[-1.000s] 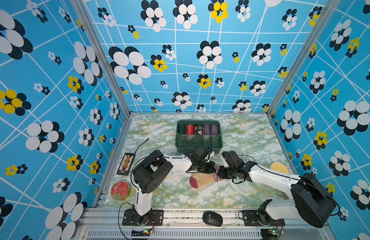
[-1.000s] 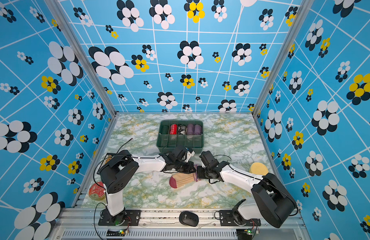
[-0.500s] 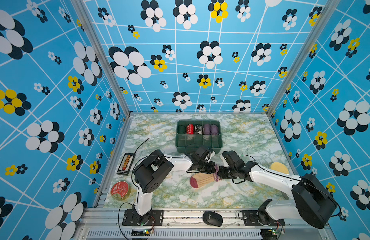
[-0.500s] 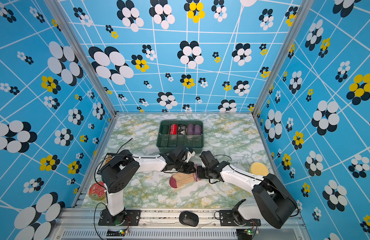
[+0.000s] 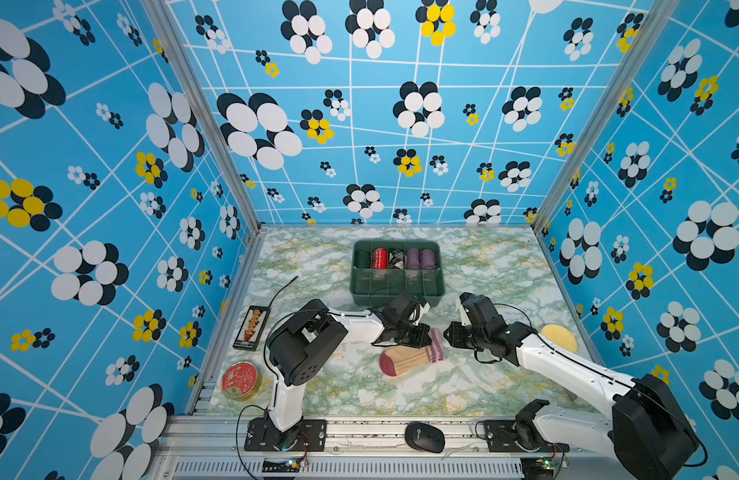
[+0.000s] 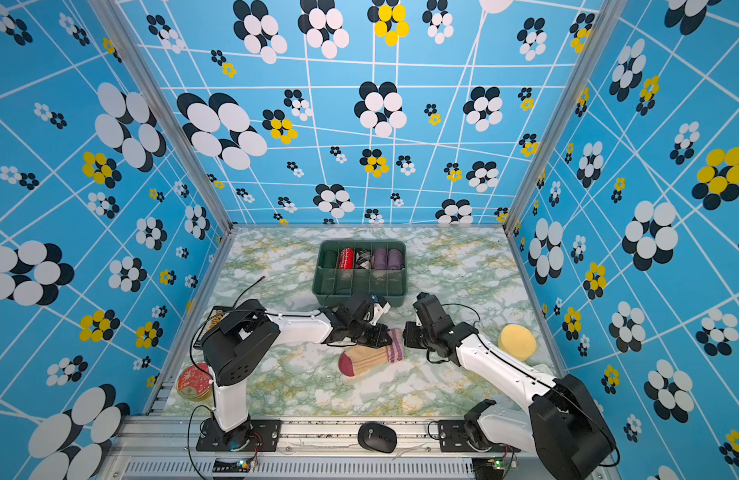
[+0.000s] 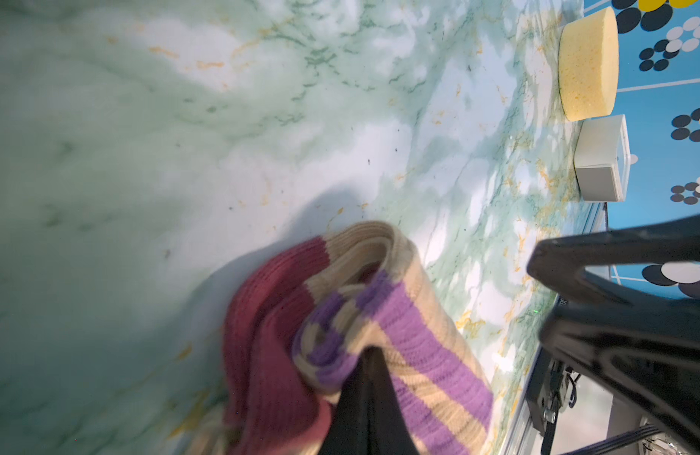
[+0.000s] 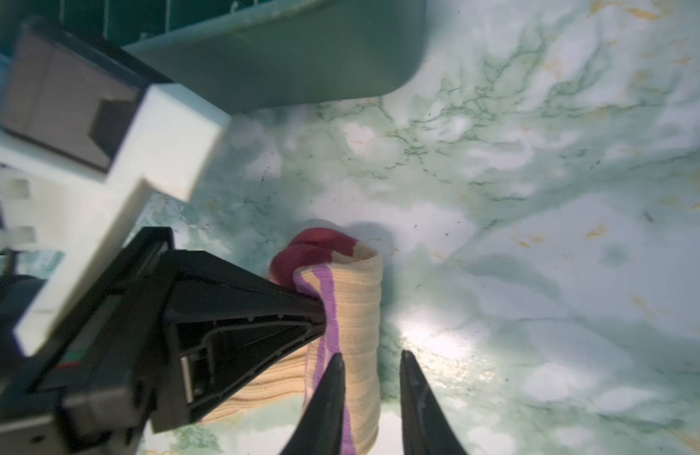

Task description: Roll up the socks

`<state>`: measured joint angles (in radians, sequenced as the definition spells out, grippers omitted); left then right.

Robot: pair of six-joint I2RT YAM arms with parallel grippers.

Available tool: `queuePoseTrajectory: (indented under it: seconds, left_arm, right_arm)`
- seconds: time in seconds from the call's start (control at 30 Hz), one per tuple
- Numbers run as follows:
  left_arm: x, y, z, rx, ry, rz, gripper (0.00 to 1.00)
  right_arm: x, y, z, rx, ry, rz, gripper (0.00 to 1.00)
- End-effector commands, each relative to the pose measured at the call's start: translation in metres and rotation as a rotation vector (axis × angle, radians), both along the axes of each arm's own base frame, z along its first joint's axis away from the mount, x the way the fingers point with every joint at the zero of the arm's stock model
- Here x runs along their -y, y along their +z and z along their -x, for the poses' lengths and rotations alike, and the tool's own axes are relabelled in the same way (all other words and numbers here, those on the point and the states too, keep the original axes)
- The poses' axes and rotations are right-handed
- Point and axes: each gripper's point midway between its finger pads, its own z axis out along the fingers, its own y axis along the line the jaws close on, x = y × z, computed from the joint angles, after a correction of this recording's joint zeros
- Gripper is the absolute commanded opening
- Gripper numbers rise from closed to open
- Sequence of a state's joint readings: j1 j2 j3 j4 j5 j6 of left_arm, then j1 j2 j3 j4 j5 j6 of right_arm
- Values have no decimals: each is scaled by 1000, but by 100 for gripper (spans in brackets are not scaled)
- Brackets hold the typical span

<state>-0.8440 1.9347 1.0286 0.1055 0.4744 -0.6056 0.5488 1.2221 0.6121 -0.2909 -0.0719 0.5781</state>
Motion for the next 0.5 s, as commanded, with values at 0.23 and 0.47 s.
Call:
queuePoseTrajectory:
  seconds: [0.23, 0.47]
  left_arm:
    - [-41, -40, 17, -64, 16, -200, 0]
    - [-44, -35, 18, -57, 4, -231, 0]
  right_arm:
    - [5, -35, 7, -112, 19, 80, 16]
    - [-7, -38, 8, -118, 55, 19, 15]
